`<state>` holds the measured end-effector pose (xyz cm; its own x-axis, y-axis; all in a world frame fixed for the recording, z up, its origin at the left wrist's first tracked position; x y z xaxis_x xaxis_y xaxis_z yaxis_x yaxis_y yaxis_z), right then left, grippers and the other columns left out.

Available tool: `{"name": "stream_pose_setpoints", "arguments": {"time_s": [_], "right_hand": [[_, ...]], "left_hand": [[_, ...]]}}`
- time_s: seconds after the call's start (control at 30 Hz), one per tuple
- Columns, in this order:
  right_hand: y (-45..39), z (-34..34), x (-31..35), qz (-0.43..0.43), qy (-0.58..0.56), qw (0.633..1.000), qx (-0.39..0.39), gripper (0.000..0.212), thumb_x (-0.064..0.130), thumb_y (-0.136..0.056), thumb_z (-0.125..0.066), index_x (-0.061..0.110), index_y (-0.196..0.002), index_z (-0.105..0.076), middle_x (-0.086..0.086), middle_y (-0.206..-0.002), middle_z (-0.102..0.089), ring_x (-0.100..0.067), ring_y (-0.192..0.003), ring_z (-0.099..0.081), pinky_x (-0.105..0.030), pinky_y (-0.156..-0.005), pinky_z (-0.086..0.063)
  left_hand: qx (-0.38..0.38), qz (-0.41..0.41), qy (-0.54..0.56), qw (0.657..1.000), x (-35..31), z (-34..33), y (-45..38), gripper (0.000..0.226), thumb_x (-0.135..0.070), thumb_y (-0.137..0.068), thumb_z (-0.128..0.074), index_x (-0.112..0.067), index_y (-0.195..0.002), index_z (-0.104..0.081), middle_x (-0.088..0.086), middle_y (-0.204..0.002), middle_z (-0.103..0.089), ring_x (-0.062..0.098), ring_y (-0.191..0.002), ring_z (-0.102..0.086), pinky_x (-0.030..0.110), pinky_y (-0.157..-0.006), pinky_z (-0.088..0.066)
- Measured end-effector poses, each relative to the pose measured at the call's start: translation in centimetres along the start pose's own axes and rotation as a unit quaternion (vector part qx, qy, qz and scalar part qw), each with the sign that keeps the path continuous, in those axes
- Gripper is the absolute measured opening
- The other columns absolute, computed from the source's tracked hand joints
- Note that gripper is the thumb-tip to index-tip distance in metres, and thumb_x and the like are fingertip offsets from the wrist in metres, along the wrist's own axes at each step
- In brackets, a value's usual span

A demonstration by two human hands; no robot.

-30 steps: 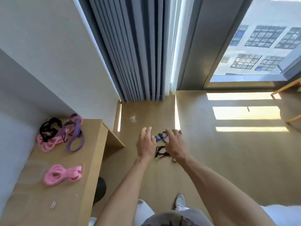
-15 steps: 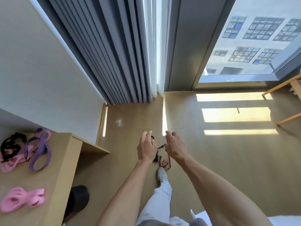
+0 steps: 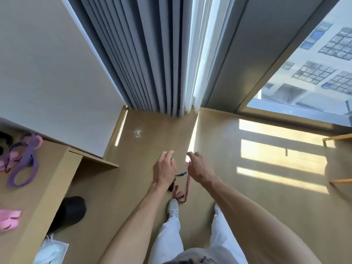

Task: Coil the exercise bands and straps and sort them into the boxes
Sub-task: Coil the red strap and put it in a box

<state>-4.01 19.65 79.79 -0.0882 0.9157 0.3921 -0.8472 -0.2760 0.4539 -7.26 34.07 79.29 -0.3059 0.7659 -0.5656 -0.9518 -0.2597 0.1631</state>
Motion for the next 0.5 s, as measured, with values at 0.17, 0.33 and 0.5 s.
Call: {"name": "stream_pose_setpoints", "arguments": {"time_s": [0.17, 0.33, 0.5], "right_hand": [[-3.3, 0.1, -1.7, 0.079, 0.034, 0.996, 0.027, 0.056, 0.002, -0.085, -0.047, 0.012, -0.14, -0.046, -0.013, -0.12, -0.057, -0.03, -0.096, -0.061, -0.037, -0.072, -0.054], [-7.1, -2.8, -5.0, 0.174, 0.082, 0.979, 0.07, 0.055, 0.001, -0.081, -0.047, 0.011, -0.136, -0.05, -0.013, -0.116, -0.057, -0.03, -0.096, -0.059, -0.042, -0.082, -0.055], [-12.2, -9.0, -10.1, 0.205, 0.121, 0.965, 0.111, 0.058, -0.001, -0.08, -0.049, 0.008, -0.137, -0.049, -0.016, -0.119, -0.055, -0.033, -0.108, -0.055, -0.042, -0.087, -0.053]], "left_hand": [[-0.052, 0.052, 0.01, 0.997, -0.2, -1.2, -0.6, 0.033, -0.004, -0.096, -0.051, -0.01, -0.126, -0.063, 0.005, -0.124, -0.066, 0.025, -0.101, -0.065, 0.035, -0.08, -0.052], [-0.121, 0.125, -0.008, 0.985, 1.3, -5.7, 0.1, 0.031, -0.005, -0.096, -0.055, -0.008, -0.126, -0.063, 0.005, -0.121, -0.066, 0.025, -0.102, -0.065, 0.034, -0.08, -0.05], [-0.144, 0.2, 0.003, 0.969, 5.1, -15.2, 0.4, 0.035, -0.002, -0.092, -0.058, -0.004, -0.126, -0.063, 0.013, -0.114, -0.066, 0.033, -0.1, -0.065, 0.041, -0.079, -0.053]]}}
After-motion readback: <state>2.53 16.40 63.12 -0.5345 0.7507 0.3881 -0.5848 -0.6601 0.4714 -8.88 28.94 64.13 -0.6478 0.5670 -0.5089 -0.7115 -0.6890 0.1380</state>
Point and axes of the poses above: each hand's wrist, its own y-axis away from the middle knuckle, its own z-axis out of the back of the hand, x = y × z, the point moved 6 cm from there along -y, towards the middle knuckle
